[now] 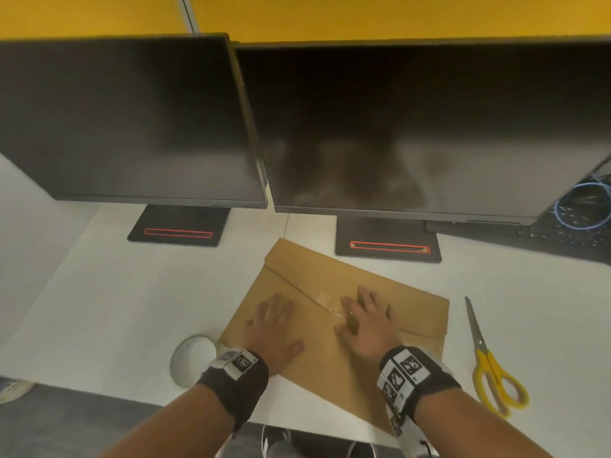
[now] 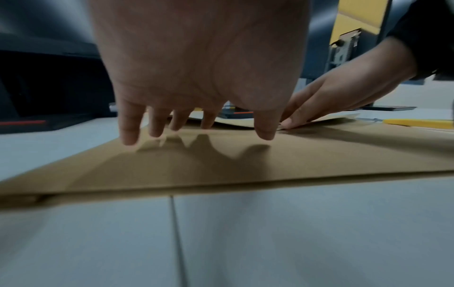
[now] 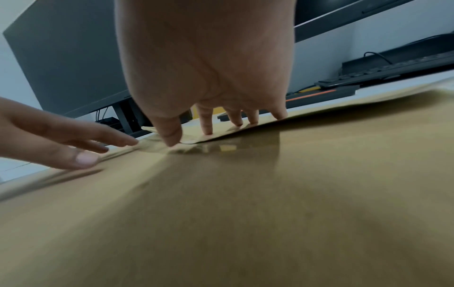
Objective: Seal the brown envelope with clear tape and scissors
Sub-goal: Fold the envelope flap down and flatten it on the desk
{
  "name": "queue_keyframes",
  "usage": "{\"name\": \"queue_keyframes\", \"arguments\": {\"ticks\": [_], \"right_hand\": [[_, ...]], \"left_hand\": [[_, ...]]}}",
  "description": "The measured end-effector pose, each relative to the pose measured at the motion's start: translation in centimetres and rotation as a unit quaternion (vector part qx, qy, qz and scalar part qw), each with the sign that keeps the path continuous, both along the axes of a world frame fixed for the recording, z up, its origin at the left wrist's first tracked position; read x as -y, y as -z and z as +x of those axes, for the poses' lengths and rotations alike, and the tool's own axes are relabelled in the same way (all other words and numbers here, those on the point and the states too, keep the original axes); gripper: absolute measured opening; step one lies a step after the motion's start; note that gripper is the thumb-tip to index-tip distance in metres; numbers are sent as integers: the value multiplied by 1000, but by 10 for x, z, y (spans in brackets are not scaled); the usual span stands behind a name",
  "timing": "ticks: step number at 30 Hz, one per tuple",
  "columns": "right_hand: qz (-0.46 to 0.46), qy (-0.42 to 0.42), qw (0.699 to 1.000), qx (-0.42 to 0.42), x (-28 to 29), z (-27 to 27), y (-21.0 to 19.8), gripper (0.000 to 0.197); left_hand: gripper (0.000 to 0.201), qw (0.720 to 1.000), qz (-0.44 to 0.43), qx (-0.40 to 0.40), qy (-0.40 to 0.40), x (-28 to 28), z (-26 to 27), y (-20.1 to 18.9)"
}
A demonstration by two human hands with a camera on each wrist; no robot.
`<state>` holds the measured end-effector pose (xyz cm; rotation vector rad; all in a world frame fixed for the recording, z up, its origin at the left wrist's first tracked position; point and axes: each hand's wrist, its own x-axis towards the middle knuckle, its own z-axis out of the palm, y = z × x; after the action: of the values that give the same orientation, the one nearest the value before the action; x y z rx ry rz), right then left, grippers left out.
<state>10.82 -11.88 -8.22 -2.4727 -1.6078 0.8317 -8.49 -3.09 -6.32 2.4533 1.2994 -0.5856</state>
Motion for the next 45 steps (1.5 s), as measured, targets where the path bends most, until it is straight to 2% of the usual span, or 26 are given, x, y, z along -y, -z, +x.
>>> {"name": "queue_keyframes", "arguments": {"ticks": [3,7,12,17,19,29,34,38,41,43,45], "right_hand": [[11,19,1000,5,-3,-2,3,67],[12,67,998,0,-14,-9,1,69],[15,130,991,24,-30,-22,-1,61],[35,161,985,45,-38,-32,9,54],[47,167,984,43,-38,-36,12,53],[47,164,985,32,-32,-37,11,54],[44,130,990,37,-21,-42,10,74],[39,106,993,27,-11,-45,9,75],[38,92,994,35,-9,-44,7,81],[47,77,994,55,-5,-46,8,80],[63,84,992,67,0,-49,10,74]], "left_hand": [[83,998,47,-29,42,-14,-16,-11],[90,994,46,-83,52,-39,-44,-26],[110,991,-9,-135,19,-62,-73,-33],[129,984,-74,-158,23,-75,-91,-27],[127,985,-83,-148,27,-78,-92,-25],[102,993,-16,-111,49,-103,-83,-23],[93,994,0,-100,51,-122,-75,-24],[104,988,16,-130,86,-122,-68,-31],[102,992,-24,-56,114,-106,-51,-36],[94,986,-57,8,155,-86,-35,-33],[84,976,-65,38,203,-63,-21,-21]]}}
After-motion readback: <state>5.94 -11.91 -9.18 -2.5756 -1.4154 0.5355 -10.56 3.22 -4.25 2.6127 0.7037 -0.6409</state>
